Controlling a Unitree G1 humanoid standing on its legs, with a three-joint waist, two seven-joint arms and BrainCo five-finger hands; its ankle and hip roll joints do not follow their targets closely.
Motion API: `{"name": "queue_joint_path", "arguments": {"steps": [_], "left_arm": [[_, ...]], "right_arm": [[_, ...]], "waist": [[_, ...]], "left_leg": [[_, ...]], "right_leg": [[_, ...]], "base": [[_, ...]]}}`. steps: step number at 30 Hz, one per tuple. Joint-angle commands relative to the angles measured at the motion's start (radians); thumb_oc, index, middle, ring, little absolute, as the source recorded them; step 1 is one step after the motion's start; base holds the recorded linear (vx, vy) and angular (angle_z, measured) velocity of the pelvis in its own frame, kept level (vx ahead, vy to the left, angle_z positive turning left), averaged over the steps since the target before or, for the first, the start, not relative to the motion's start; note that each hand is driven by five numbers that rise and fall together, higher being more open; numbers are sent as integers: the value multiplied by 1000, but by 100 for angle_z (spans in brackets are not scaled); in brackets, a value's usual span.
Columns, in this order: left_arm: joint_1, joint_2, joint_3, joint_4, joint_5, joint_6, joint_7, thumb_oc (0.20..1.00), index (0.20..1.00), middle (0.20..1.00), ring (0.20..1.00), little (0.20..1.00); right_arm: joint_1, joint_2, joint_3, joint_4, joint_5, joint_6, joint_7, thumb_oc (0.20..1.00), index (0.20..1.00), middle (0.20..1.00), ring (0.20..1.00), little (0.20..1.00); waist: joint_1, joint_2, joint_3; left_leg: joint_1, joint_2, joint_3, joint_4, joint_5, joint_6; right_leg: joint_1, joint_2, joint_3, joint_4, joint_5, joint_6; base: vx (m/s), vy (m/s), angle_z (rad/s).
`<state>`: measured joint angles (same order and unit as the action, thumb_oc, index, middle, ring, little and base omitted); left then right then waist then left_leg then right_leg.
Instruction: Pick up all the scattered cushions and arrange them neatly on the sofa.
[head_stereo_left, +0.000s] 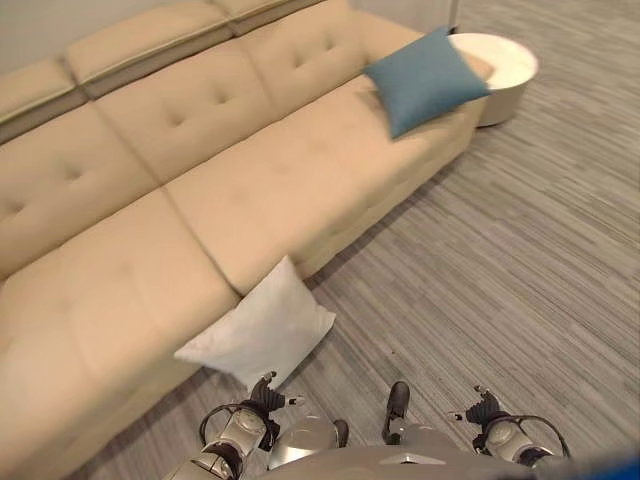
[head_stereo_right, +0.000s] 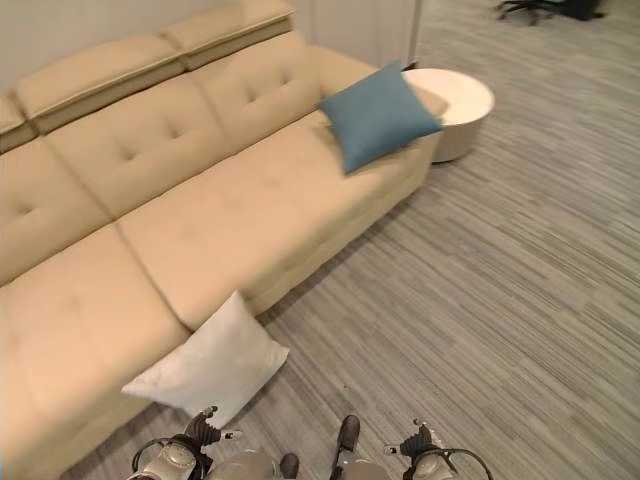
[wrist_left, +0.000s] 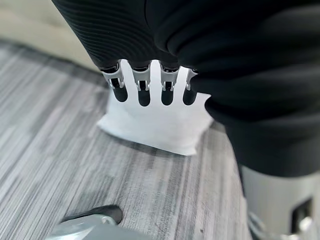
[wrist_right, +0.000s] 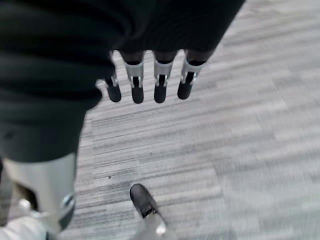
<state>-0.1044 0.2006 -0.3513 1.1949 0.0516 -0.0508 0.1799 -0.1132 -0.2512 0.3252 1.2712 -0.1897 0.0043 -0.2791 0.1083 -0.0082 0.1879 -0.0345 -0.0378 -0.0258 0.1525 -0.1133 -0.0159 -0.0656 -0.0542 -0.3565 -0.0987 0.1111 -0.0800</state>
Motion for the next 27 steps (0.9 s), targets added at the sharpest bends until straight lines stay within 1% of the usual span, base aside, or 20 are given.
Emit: {"name": "queue_joint_path", "arguments": {"steps": [1, 2, 3, 4, 5, 7, 10, 14, 15, 16, 17, 18, 19, 20, 21, 22, 23, 24, 25, 27], "left_arm": [[-1, -59, -11, -3, -3, -1, 7, 1000, 1000, 1000, 1000, 1000], [-1, -56, -13, -6, 0, -1, 9, 1000, 1000, 1000, 1000, 1000], [-3, -55, -16, -12, 0, -1, 7, 1000, 1000, 1000, 1000, 1000], [-5, -55, -16, -12, -1, -1, 9, 1000, 1000, 1000, 1000, 1000], [-5, -56, -15, -13, -3, -2, 8, 1000, 1000, 1000, 1000, 1000], [2, -59, -11, -13, 2, -3, 4, 1000, 1000, 1000, 1000, 1000], [18, -60, 3, 8, 11, -2, -2, 1000, 1000, 1000, 1000, 1000], [31, -56, 19, 29, 21, -3, -4, 1000, 1000, 1000, 1000, 1000], [32, -49, 21, 26, 26, -4, -4, 1000, 1000, 1000, 1000, 1000], [31, -44, 23, 22, 27, -4, -3, 1000, 1000, 1000, 1000, 1000], [30, -44, 23, 22, 28, -4, -3, 1000, 1000, 1000, 1000, 1000], [22, -32, 23, 19, 39, -4, -3, 1000, 1000, 1000, 1000, 1000], [21, -32, 23, 19, 39, -4, -3, 1000, 1000, 1000, 1000, 1000], [17, -26, 19, 19, 40, -4, -1, 1000, 1000, 1000, 1000, 1000], [11, -22, 14, 21, 39, -7, 0, 1000, 1000, 1000, 1000, 1000], [10, -20, 11, 18, 33, -10, 2, 1000, 1000, 1000, 1000, 1000], [8, -18, 7, 11, 30, -13, 3, 1000, 1000, 1000, 1000, 1000], [5, -16, 3, 6, 29, -15, 3, 1000, 1000, 1000, 1000, 1000], [0, -12, -3, 10, 30, -19, 5, 1000, 1000, 1000, 1000, 1000], [-7, -10, -10, 10, 34, -20, 3, 1000, 1000, 1000, 1000, 1000]], "right_arm": [[8, -32, -2, -6, 19, -14, -10, 1000, 1000, 1000, 1000, 1000], [12, -29, -5, -5, 22, -15, -11, 1000, 1000, 1000, 1000, 1000], [10, -25, -7, -7, 26, -14, -11, 1000, 1000, 1000, 1000, 1000], [8, -23, -10, -10, 31, -16, -13, 1000, 1000, 1000, 1000, 1000], [6, -22, -12, -14, 34, -17, -13, 1000, 1000, 1000, 1000, 1000], [9, -13, -11, -20, 33, -19, -14, 1000, 1000, 1000, 1000, 1000], [14, 0, -7, -18, 24, -18, -12, 1000, 1000, 1000, 1000, 1000], [10, 16, 8, -30, 5, -21, -7, 1000, 1000, 1000, 1000, 1000], [10, 21, 13, -39, -6, -21, -1, 1000, 1000, 1000, 1000, 1000], [8, 22, 14, -43, -9, -19, 1, 1000, 1000, 1000, 1000, 1000], [8, 22, 14, -43, -9, -19, 2, 1000, 1000, 1000, 1000, 1000], [4, 22, 14, -48, -13, -18, 11, 1000, 1000, 1000, 1000, 1000], [3, 22, 14, -48, -12, -18, 11, 1000, 1000, 1000, 1000, 1000], [2, 21, 12, -51, -9, -19, 12, 1000, 1000, 1000, 1000, 1000], [-3, 20, 9, -50, -3, -23, 14, 1000, 1000, 1000, 1000, 1000], [-8, 21, 12, -51, 0, -26, 15, 1000, 1000, 1000, 1000, 1000], [-10, 23, 17, -53, 4, -27, 16, 1000, 1000, 1000, 1000, 1000], [-12, 24, 19, -55, 7, -26, 15, 1000, 1000, 1000, 1000, 1000], [-15, 21, 19, -60, 12, -27, 16, 1000, 1000, 1000, 1000, 1000], [-16, 17, 23, -60, 6, -26, 22, 1000, 1000, 1000, 1000, 1000]], "waist": [[-27, 27, 8], [-35, 30, 7], [-42, 31, 4], [-47, 32, -3], [-50, 33, -5], [-53, 36, -12], [-45, 33, -22], [-32, 22, -32], [-26, 20, -34], [-25, 22, -32], [-25, 21, -31], [-25, 26, -26], [-25, 24, -26], [-32, 28, -20], [-48, 32, -14], [-63, 37, -12], [-77, 41, -9], [-84, 40, -2], [-93, 39, 4], [-111, 36, 8]], "left_leg": [[-64, 50, 128, -81, 106, -2], [-56, 70, 183, -88, 108, -7], [-55, 81, 219, -94, 110, -10], [-38, 95, 249, -100, 88, -23], [-34, 105, 280, -99, 89, -26], [-24, 107, 300, -105, 87, -27], [-5, 97, 294, -119, 79, -21], [16, 75, 262, -137, 60, -6], [24, 57, 242, -149, 50, 11], [29, 49, 235, -154, 47, 20], [30, 48, 235, -155, 47, 21], [39, 31, 212, -153, 33, 40], [38, 28, 212, -152, 32, 42], [43, 20, 187, -147, 26, 50], [38, 14, 171, -148, 43, 61], [44, 10, 146, -156, 46, 65], [56, 2, 120, -167, 51, 65], [62, -5, 98, -169, 53, 66], [64, -13, 62, -171, 52, 66], [73, -24, 18, -166, 46, 68]], "right_leg": [[118, -40, -12, 32, -161, 153], [130, -45, -49, 30, -167, 153], [133, -50, -76, 29, -167, 152], [150, -52, -97, 25, -183, 159], [153, -59, -122, 26, -182, 158], [164, -67, -165, 26, -182, 158], [185, -73, -192, 32, -181, 162], [192, -87, -184, 54, -184, 173], [182, -104, -176, 115, -198, 177], [169, -117, -170, 157, -205, 180], [167, -119, -169, 162, -207, 181], [136, -157, -148, 267, -217, 191], [132, -161, -146, 276, -221, 192], [109, -164, -107, 325, -218, 193], [70, -144, -48, 353, -203, 182], [26, -106, 43, 369, -202, 177], [-4, -66, 120, 364, -205, 174], [-15, -56, 154, 339, -193, 182], [-40, -48, 178, 299, -173, 180], [-64, -21, 224, 281, -163, 182]], "base": [[-41, -34, 142], [-15, -5, 141], [70, -13, 126], [66, 12, 103], [78, 23, 92], [45, 67, 103], [101, 90, 91], [108, 149, 26], [127, 227, 3], [89, 178, 7], [86, 185, 8], [65, 137, 13], [114, 170, 24], [21, 88, 38], [62, 118, 49], [74, 107, 77], [152, 53, 104], [180, -13, 99], [157, -53, 86], [151, -46, 73]]}}
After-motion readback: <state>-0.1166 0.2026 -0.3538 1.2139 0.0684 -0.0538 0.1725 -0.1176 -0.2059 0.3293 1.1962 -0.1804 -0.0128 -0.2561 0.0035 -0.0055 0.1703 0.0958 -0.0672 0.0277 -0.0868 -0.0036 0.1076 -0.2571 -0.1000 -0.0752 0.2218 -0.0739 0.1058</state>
